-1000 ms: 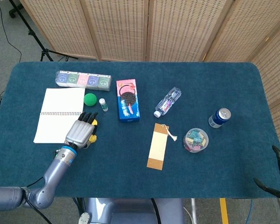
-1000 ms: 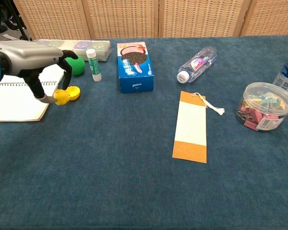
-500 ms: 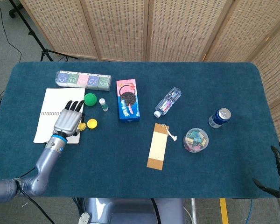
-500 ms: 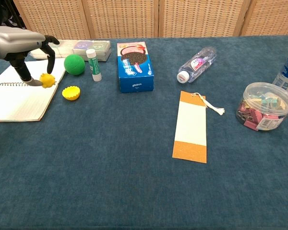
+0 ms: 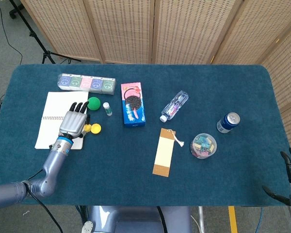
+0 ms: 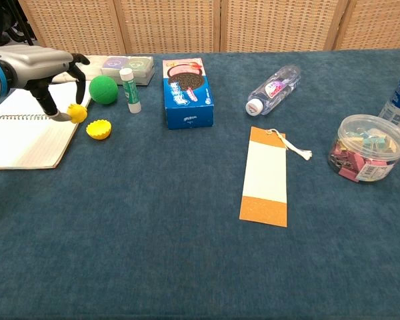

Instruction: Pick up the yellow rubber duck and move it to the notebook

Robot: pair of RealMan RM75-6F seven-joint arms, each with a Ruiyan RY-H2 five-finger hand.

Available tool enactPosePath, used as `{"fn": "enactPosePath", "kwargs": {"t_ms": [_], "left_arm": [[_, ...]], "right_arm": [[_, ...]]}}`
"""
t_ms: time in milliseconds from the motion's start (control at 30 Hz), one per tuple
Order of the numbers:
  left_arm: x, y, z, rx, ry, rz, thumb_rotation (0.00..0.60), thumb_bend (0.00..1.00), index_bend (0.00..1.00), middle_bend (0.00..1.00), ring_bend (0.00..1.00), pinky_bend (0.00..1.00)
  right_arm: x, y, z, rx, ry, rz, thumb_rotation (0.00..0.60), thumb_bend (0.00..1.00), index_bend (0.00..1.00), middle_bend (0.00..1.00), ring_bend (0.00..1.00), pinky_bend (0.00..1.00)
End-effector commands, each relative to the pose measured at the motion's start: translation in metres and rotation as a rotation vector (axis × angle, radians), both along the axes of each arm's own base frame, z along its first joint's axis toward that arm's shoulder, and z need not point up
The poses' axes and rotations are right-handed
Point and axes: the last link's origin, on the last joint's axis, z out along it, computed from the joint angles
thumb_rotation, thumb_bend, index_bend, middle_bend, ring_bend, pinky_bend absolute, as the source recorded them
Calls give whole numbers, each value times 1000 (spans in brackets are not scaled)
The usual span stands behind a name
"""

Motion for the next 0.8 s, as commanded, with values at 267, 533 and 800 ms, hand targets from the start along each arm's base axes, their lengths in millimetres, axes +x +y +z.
{"fn": "enactPosePath", "kwargs": {"t_ms": [267,533,800], "left_arm": [[-1,4,-15,14,-7,2,600,287,630,0,0,0],[-3,7,-24,33,-27,-6,600,280,630,0,0,0],[0,6,-32,36,-58,-17,600,271,630,0,0,0]], "right_arm": [[-1,0,0,-2,-1,-4,600,0,31,0,0,0],[0,-1,0,1,1,-6,600,0,31,0,0,0],[0,-1,0,1,1,-6,600,0,31,0,0,0]]}}
